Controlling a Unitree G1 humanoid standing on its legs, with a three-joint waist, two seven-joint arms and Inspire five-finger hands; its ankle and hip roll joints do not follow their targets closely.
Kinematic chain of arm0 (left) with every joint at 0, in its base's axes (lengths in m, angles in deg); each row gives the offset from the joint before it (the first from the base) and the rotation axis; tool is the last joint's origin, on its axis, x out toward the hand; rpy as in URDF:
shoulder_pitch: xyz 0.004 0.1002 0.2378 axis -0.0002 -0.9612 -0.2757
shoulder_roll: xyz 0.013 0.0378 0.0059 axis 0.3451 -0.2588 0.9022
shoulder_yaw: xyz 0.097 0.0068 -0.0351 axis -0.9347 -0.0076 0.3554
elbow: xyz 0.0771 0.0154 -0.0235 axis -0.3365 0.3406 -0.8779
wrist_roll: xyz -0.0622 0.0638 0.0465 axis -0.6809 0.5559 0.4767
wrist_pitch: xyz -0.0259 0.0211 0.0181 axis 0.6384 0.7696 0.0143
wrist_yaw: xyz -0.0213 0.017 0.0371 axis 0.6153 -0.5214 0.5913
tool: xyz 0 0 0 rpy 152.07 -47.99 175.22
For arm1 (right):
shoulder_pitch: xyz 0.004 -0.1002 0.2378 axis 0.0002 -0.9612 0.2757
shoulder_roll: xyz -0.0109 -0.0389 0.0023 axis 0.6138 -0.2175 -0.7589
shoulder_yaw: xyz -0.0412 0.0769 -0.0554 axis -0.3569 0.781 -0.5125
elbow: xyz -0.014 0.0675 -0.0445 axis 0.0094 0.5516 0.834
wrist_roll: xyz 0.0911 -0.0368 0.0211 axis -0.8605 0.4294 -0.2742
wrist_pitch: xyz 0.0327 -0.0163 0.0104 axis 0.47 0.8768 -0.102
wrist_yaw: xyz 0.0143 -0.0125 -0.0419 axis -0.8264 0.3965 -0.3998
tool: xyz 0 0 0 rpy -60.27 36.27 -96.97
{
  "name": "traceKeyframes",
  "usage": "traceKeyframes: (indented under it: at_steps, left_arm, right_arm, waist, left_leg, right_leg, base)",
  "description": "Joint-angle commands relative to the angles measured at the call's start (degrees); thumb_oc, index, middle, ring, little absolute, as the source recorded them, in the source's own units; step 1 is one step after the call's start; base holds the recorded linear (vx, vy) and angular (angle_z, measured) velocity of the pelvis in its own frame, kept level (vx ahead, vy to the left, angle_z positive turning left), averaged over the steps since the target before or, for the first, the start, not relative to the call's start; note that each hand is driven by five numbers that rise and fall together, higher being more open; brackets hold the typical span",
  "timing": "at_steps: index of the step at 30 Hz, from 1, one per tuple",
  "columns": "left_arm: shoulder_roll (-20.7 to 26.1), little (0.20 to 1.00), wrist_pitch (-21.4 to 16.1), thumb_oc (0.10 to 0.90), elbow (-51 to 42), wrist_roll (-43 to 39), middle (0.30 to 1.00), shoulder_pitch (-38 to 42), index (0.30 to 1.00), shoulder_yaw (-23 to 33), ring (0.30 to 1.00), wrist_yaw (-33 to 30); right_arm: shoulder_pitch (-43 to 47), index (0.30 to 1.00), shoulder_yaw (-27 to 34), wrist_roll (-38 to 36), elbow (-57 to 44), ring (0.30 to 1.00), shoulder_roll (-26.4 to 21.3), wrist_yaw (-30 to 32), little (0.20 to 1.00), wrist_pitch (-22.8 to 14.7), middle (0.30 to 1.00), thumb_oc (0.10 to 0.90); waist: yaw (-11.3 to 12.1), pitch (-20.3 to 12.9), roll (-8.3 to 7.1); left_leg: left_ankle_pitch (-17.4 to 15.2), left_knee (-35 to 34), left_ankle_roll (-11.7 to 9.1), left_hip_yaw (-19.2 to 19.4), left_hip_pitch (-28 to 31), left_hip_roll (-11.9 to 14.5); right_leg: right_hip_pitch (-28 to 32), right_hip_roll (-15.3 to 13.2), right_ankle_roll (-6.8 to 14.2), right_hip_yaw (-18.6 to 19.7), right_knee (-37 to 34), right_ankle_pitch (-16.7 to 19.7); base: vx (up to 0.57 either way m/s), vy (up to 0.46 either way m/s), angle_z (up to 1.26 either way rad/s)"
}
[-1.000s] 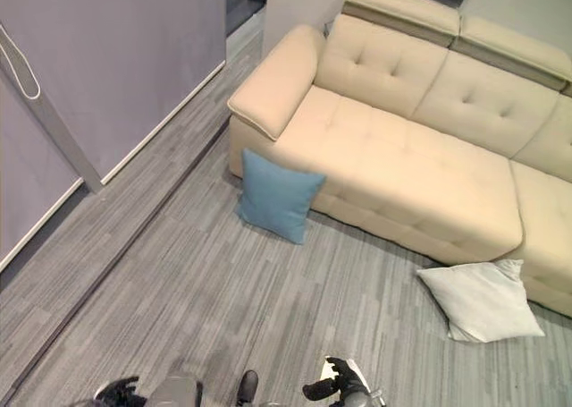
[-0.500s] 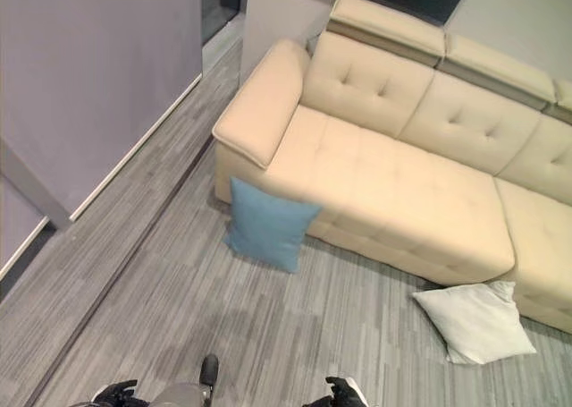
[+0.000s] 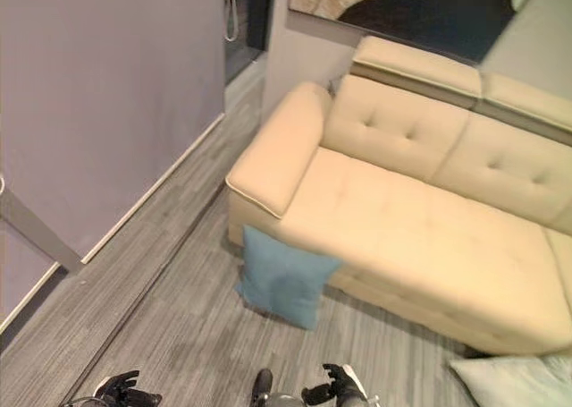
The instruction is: Pick up all the scattered cushions and arrange them neatly on the sofa.
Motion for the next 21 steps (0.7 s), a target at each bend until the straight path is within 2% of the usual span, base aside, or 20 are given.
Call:
traceKeyframes:
  at_steps: [1,3,4,5,6,8,10,11,16,18,20,21]
  left_arm:
    - [1.5,0.9,-1.6,0.8,-1.2,-1.0,0.9,3.7,0.9,-1.2,0.9,-0.9]
    - [1.4,0.9,-1.4,0.8,-0.9,-0.6,0.9,3.7,0.9,-1.5,0.9,-0.9]
    - [1.4,0.9,-1.4,0.8,-0.7,-0.5,0.9,3.6,0.9,-1.6,0.9,-0.9]
    - [1.4,0.9,-1.4,0.8,-0.6,-0.2,0.9,3.5,0.9,-1.8,0.9,-0.9]
    - [1.4,0.9,-1.4,0.8,-0.5,-0.2,0.9,3.4,0.9,-1.8,0.9,-0.9]
    - [1.4,0.9,-1.5,0.8,-0.1,-0.6,0.9,3.1,0.9,-1.4,0.9,-0.8]
    - [1.6,0.9,-1.2,0.8,0.1,0.1,0.9,2.5,0.9,-1.1,0.9,-0.7]
    - [2.1,0.9,-0.9,0.8,0.5,0.3,0.9,1.6,0.9,-0.3,0.9,-0.1]
    - [2.9,0.9,-0.6,0.8,0.1,-0.1,0.9,1.6,0.9,0.3,0.9,0.0]
    - [3.0,0.9,-0.6,0.8,0.4,-0.1,0.9,1.4,0.9,0.5,0.9,0.0]
    - [3.4,0.9,-0.6,0.8,0.6,0.1,0.9,1.4,0.9,0.3,0.9,0.0]
    - [3.4,0.9,-0.6,0.8,0.6,-0.1,0.9,1.6,0.9,0.4,0.9,0.0]
  right_arm:
    - [2.7,0.9,-0.8,-1.6,-0.1,0.9,-4.8,2.1,0.9,-0.9,0.9,0.8]
    - [2.5,0.9,-0.7,-1.6,0.1,0.9,-4.9,2.2,0.9,-1.0,0.9,0.8]
    - [2.4,0.9,-0.7,-1.6,0.3,0.9,-4.9,2.2,0.9,-1.0,0.9,0.8]
    - [2.2,0.9,-0.7,-1.7,0.5,0.9,-4.9,2.4,0.9,-1.1,0.9,0.8]
    - [2.1,0.9,-0.7,-1.6,0.7,0.9,-5.0,2.4,0.9,-1.0,0.9,0.8]
    - [1.9,0.9,-0.7,-1.5,0.9,0.9,-5.0,2.4,0.9,-1.0,0.9,0.8]
    - [1.3,0.9,-0.5,-1.2,1.0,0.9,-4.6,2.5,0.9,-1.0,0.9,0.8]
    - [1.3,0.9,-0.2,-1.1,0.7,0.9,-3.8,1.6,0.9,-0.7,0.9,0.8]
    - [3.2,0.9,-0.8,-0.3,-0.9,0.9,-3.6,1.3,0.9,-0.4,0.9,0.8]
    - [3.7,0.9,-0.9,-0.2,-1.6,0.9,-3.6,1.3,0.9,-0.5,0.9,0.8]
    - [4.5,0.9,-1.2,0.1,-2.8,0.9,-3.8,1.4,0.9,-0.5,0.9,0.8]
    - [4.7,0.9,-1.0,0.0,-3.0,0.9,-4.1,1.5,0.9,-0.6,0.9,0.8]
  waist:
    - [-0.6,3.5,-0.79]
    - [-0.4,3.4,-0.96]
    - [-0.4,3.2,-0.71]
    - [0.1,3.3,0.01]
    - [0.4,3.3,0.38]
    - [1.4,3.2,1.14]
    - [1.3,2.4,0.99]
    - [2.0,1.3,0.57]
    - [2.5,1.9,1.49]
    - [2.6,1.8,1.9]
    - [2.9,1.7,2.31]
    - [2.7,1.7,2.28]
  left_leg:
    - [1.4,-1.7,1.6,-0.4,-10.5,4.2]
    - [0.9,-5.1,1.7,-0.3,-11.9,4.0]
    - [2.2,-7.8,1.4,-0.6,-12.6,4.0]
    - [5.9,-12.9,1.0,-1.7,-13.8,3.6]
    - [7.8,-14.8,0.8,-2.5,-14.7,3.3]
    - [10.1,-18.1,0.8,-4.5,-15.8,2.3]
    - [10.0,-17.9,1.2,-4.9,-14.4,2.0]
    - [7.1,-16.1,3.1,-4.0,-12.3,1.1]
    - [5.6,-15.9,5.2,-2.7,-10.4,0.9]
    - [5.0,-16.8,5.5,-2.0,-9.4,0.9]
    - [4.7,-17.6,5.3,-0.9,-8.5,1.6]
    - [4.6,-17.4,5.2,-1.0,-8.5,1.5]
  right_leg:
    - [0.3,-2.4,6.8,1.1,5.4,-8.6]
    - [1.4,-2.3,7.1,1.5,4.5,-9.3]
    - [1.9,-1.9,7.2,1.6,4.2,-9.5]
    - [3.1,-0.7,7.1,2.5,3.6,-10.3]
    - [3.8,-0.2,7.0,3.1,3.4,-10.7]
    - [5.4,1.0,6.8,5.3,3.9,-12.1]
    - [5.7,0.4,7.2,5.7,4.6,-12.5]
    - [4.5,-1.7,9.2,7.1,10.0,-13.0]
    - [-0.5,-4.4,11.7,5.9,18.4,-10.8]
    - [-1.2,-6.1,11.8,3.7,18.2,-10.3]
    - [-1.3,-8.5,11.1,-1.0,15.3,-9.6]
    - [-1.1,-8.6,11.4,-1.2,14.3,-9.4]
  base:
    - [0.22,-0.119,-0.16]
    - [0.18,0.025,-0.49]
    - [0.22,0.088,-0.75]
    - [0.24,0.102,-0.57]
    - [0.23,0.113,-0.19]
    - [0.25,0.165,-0.33]
    - [0.34,0.311,-1.21]
    - [0.36,0.433,-1.27]
    - [0.1,0.188,-0.66]
    - [0.02,0.059,-0.37]
    - [0.01,-0.01,-0.36]
    - [0.0,-0.033,-0.39]
